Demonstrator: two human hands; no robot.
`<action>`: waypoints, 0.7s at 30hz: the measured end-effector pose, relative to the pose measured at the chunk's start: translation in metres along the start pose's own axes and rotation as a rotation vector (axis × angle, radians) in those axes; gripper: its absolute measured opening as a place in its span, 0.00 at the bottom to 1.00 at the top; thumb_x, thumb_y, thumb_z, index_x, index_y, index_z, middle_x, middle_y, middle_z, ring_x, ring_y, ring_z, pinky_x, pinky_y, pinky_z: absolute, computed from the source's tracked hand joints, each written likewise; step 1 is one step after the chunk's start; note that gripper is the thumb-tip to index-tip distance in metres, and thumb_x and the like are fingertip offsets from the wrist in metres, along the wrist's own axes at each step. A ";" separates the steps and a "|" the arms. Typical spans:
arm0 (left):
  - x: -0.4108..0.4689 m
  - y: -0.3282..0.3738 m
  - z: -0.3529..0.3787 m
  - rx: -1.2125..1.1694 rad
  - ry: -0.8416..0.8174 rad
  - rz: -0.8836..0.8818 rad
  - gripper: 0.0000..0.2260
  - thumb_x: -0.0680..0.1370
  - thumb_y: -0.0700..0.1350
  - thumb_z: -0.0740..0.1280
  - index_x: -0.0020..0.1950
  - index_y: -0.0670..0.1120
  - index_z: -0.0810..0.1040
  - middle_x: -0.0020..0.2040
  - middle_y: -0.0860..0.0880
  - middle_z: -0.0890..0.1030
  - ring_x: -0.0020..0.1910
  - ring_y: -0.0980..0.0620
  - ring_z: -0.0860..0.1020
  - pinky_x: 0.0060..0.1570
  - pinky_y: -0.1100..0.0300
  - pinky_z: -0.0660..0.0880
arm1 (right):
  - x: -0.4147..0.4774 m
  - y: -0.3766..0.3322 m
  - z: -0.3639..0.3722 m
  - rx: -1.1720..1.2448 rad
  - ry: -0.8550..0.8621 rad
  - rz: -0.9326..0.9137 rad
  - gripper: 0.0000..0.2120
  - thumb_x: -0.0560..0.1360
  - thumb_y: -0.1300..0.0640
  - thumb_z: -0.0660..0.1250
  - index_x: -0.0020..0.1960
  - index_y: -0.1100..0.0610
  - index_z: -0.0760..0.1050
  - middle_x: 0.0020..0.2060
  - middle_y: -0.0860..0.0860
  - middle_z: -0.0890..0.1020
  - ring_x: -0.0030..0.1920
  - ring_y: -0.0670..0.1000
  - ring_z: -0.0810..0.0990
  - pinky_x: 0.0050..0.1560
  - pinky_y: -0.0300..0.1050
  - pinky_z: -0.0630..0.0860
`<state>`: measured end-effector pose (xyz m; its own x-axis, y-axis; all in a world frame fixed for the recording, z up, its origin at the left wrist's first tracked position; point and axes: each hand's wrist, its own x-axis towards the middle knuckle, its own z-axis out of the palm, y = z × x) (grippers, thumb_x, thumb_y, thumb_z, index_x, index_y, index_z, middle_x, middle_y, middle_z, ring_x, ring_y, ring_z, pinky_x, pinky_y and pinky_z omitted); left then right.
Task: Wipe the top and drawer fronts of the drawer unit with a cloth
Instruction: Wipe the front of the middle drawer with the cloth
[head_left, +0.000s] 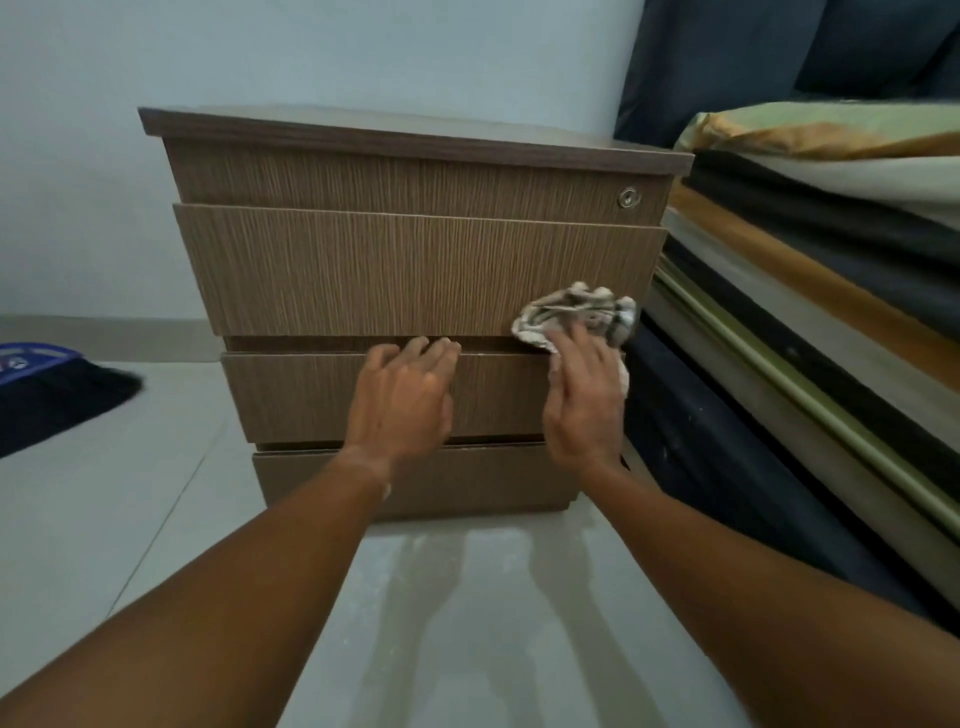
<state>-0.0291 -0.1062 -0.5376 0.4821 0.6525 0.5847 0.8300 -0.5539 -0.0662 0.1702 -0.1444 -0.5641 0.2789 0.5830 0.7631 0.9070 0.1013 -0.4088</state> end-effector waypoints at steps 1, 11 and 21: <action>0.001 -0.001 -0.002 0.003 -0.011 -0.049 0.22 0.77 0.45 0.67 0.71 0.44 0.74 0.65 0.46 0.81 0.63 0.47 0.79 0.64 0.46 0.70 | -0.002 -0.004 0.000 -0.031 -0.073 -0.064 0.20 0.84 0.52 0.53 0.73 0.53 0.71 0.74 0.51 0.70 0.73 0.54 0.66 0.72 0.49 0.60; 0.010 -0.001 -0.015 0.038 -0.067 -0.233 0.09 0.79 0.44 0.63 0.54 0.53 0.81 0.41 0.50 0.85 0.42 0.47 0.81 0.51 0.52 0.65 | -0.009 -0.042 0.038 -0.210 -0.218 -0.300 0.20 0.84 0.53 0.55 0.76 0.53 0.68 0.68 0.50 0.76 0.69 0.55 0.69 0.72 0.54 0.63; 0.004 -0.007 -0.037 -0.025 -0.082 -0.122 0.14 0.83 0.54 0.59 0.58 0.53 0.84 0.48 0.51 0.86 0.50 0.49 0.82 0.57 0.50 0.68 | -0.023 0.005 0.009 -0.259 0.010 0.107 0.15 0.83 0.51 0.53 0.64 0.51 0.74 0.66 0.51 0.74 0.71 0.54 0.66 0.76 0.54 0.53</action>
<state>-0.0434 -0.1195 -0.5047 0.4003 0.7551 0.5192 0.8769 -0.4802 0.0223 0.1655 -0.1504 -0.5879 0.3792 0.5710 0.7281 0.9224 -0.1705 -0.3466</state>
